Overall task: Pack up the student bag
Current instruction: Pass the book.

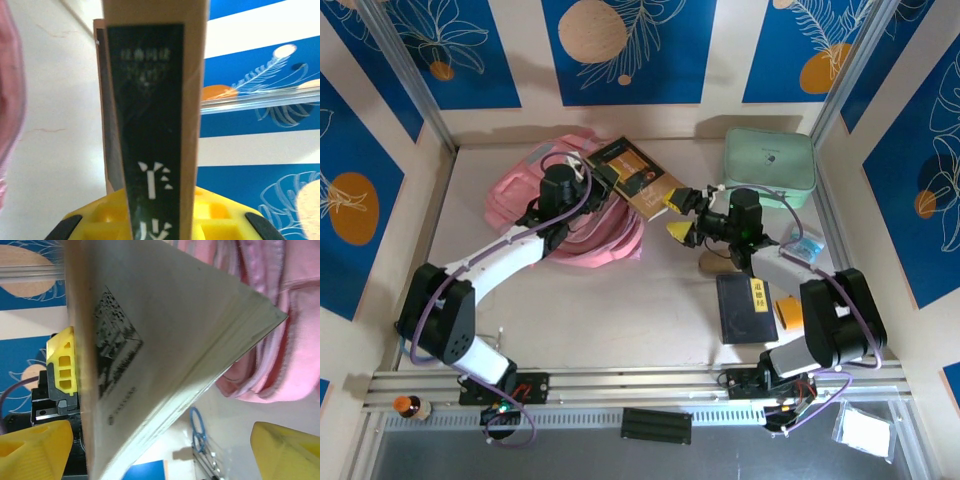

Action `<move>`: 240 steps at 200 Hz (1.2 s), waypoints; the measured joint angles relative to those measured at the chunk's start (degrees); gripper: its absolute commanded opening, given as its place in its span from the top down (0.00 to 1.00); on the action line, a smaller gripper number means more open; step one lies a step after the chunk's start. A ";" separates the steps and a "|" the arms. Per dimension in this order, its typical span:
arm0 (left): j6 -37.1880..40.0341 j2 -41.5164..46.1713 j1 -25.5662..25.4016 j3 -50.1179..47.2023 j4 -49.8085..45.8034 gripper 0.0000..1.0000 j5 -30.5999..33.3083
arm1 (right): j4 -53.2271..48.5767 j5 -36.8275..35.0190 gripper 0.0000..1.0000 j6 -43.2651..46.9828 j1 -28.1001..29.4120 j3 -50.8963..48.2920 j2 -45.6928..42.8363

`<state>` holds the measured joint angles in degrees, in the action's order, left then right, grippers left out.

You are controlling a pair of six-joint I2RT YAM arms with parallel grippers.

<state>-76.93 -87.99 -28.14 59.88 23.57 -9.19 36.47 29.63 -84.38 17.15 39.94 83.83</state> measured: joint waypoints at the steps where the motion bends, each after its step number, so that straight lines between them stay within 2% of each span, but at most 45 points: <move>1: -0.13 0.00 0.00 0.00 0.15 1.00 -0.02 | 0.24 -0.02 0.09 -0.17 0.04 0.00 0.09; 51: -5.86 -0.94 -0.22 -0.28 7.85 1.00 -0.24 | 12.94 -1.25 0.14 -8.13 1.11 0.72 4.87; 83: -7.74 -1.92 -0.26 -0.79 10.58 1.00 -0.22 | 19.47 -2.67 0.23 -12.81 2.27 2.23 8.83; 136: -8.50 -2.62 -0.26 -2.62 14.69 1.00 -0.20 | 22.56 -4.81 0.36 -15.13 3.80 3.85 9.86; 181: -8.48 -2.62 -0.26 -3.87 16.28 1.00 -0.17 | 19.96 -6.23 0.56 -13.81 3.30 3.72 7.15; 214: -8.37 -2.62 -0.26 -4.81 16.74 1.00 -0.17 | 16.74 -6.38 0.81 -11.85 2.29 3.54 4.87; 240: -7.82 -2.58 -0.26 -6.19 16.37 0.71 -0.11 | 12.92 -5.44 0.91 -9.49 1.79 3.54 3.39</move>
<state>-84.75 -90.56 -28.40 53.69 39.94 -9.30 49.39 24.18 -93.86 18.94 43.48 87.22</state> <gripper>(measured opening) 0.193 0.133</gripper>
